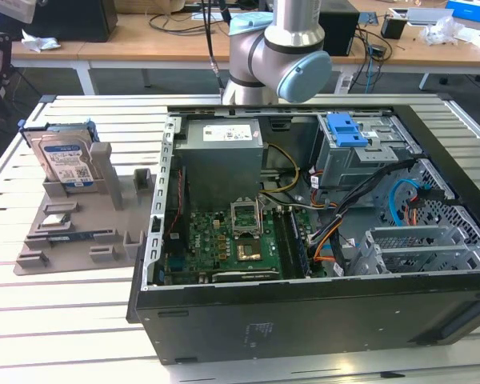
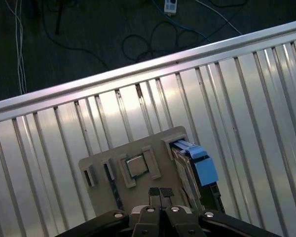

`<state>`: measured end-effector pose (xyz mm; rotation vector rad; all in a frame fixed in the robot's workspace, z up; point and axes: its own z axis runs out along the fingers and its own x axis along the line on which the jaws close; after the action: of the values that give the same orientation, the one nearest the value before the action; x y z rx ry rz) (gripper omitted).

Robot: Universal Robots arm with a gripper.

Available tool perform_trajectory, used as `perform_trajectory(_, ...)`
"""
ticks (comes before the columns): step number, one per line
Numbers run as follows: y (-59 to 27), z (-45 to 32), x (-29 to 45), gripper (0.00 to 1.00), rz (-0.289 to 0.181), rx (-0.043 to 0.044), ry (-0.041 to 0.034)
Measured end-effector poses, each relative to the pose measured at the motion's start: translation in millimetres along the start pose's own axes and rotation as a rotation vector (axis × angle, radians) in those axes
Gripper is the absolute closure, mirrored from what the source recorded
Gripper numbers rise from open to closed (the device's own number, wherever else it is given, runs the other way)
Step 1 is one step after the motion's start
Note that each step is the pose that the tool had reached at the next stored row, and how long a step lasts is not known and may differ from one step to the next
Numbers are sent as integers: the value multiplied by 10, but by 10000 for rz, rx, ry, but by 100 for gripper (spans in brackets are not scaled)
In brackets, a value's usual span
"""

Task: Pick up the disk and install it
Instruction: 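Pick up the disk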

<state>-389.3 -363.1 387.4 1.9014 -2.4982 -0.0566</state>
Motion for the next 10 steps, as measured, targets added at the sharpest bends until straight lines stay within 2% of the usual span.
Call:
perform_trajectory(3, 0, 0, 0, 89, -184, -3, 6)
perform_trajectory(8, 0, 0, 0, 89, -233, -5, 7)
perform_trajectory(10, 0, 0, 0, 89, -911, -18, 27)
